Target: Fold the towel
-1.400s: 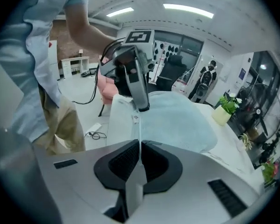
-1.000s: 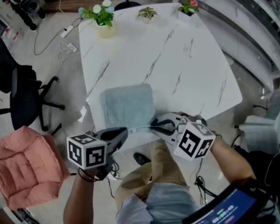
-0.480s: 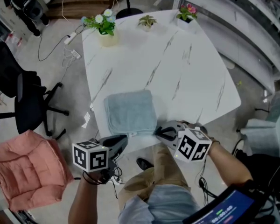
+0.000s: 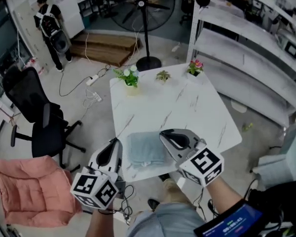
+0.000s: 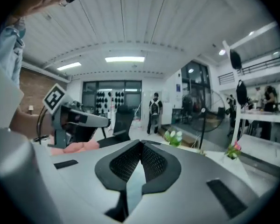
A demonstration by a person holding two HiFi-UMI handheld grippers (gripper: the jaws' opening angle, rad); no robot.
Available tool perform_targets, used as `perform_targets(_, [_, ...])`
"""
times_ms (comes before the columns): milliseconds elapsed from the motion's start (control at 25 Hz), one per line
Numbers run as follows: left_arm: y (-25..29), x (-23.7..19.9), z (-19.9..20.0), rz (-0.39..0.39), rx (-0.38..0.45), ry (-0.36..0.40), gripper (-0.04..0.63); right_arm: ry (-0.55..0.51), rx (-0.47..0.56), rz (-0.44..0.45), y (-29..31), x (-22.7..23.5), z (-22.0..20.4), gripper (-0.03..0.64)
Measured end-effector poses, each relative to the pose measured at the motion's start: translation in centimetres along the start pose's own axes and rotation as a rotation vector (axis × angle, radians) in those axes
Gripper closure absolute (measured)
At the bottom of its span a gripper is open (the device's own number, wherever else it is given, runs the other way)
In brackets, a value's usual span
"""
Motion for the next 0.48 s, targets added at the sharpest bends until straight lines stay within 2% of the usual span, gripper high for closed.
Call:
perform_targets(120, [-2.9, 1.6, 4.7, 0.100, 0.138, 0.082, 0.588, -0.020, 0.152, -0.091, -2.2, -0.8, 6.1, 0.598])
perform_targets(240, [-4.3, 2.4, 7.7, 0.171, 0.229, 0.140, 0.588, -0.106, 0.260, -0.172, -3.5, -1.3, 10.2, 0.598])
perform_targets(360, [-5.0, 2.8, 8.5, 0.208, 0.290, 0.151, 0.588, -0.134, 0.318, -0.223, -4.2, -1.9, 11.4, 0.598])
perform_targets(480, [-5.4, 2.8, 7.8, 0.236, 0.327, 0.144, 0.588, -0.106, 0.323, -0.229, -4.1, -2.6, 10.2, 0.598])
Point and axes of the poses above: the fingertips, and each gripper's own axes: y forward along the fingers, x to its right, z out of its top, the point moved 7 cm from there along -y, backward along the fingers, and after that the axes turned 12 degrees about -x, right-handed, at the moved point
